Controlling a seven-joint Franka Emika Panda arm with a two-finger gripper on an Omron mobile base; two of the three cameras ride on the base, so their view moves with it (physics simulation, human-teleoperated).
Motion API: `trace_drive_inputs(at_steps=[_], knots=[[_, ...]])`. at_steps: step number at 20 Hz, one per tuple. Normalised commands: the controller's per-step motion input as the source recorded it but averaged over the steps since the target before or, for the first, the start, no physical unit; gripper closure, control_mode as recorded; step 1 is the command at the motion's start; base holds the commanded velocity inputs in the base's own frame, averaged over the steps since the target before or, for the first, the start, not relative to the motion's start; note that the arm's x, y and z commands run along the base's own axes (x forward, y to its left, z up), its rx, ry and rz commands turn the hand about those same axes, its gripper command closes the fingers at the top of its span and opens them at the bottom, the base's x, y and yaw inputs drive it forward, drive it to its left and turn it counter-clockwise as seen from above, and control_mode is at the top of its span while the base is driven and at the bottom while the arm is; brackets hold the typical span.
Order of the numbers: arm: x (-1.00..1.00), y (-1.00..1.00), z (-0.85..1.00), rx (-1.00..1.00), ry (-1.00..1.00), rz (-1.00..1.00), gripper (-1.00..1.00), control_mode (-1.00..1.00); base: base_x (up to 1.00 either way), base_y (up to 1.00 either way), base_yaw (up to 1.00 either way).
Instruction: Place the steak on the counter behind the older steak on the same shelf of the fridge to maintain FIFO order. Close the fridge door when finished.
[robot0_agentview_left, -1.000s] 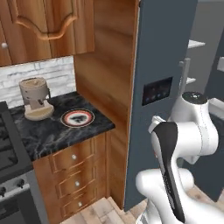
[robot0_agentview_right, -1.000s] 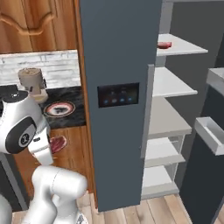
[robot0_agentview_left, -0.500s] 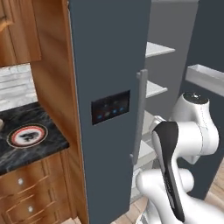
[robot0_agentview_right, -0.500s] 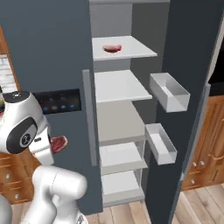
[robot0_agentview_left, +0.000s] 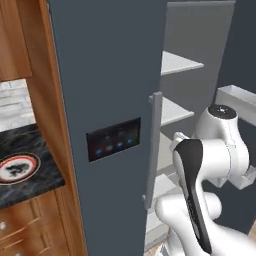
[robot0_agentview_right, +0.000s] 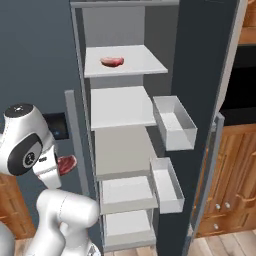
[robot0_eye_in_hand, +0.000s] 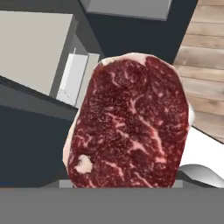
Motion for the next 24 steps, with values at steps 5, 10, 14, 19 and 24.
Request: trace_drive_inputs(at_steps=[5, 10, 14, 19, 24], knots=[[0.0, 0.0, 0.0, 0.0, 0.0, 0.0, 1.0, 1.0, 0.71, -0.21, 0.24], [0.0, 0.0, 0.0, 0.0, 0.0, 0.0, 1.0, 1.0, 0.66, -0.37, 0.24], [0.0, 0.0, 0.0, 0.0, 0.0, 0.0, 1.0, 1.0, 0.39, -0.5, 0.23], [0.0, 0.0, 0.0, 0.0, 0.0, 0.0, 1.0, 1.0, 0.53, -0.26, 0.2], [0.0, 0.0, 0.0, 0.0, 0.0, 0.0, 1.0, 1.0, 0.59, -0.38, 0.22]])
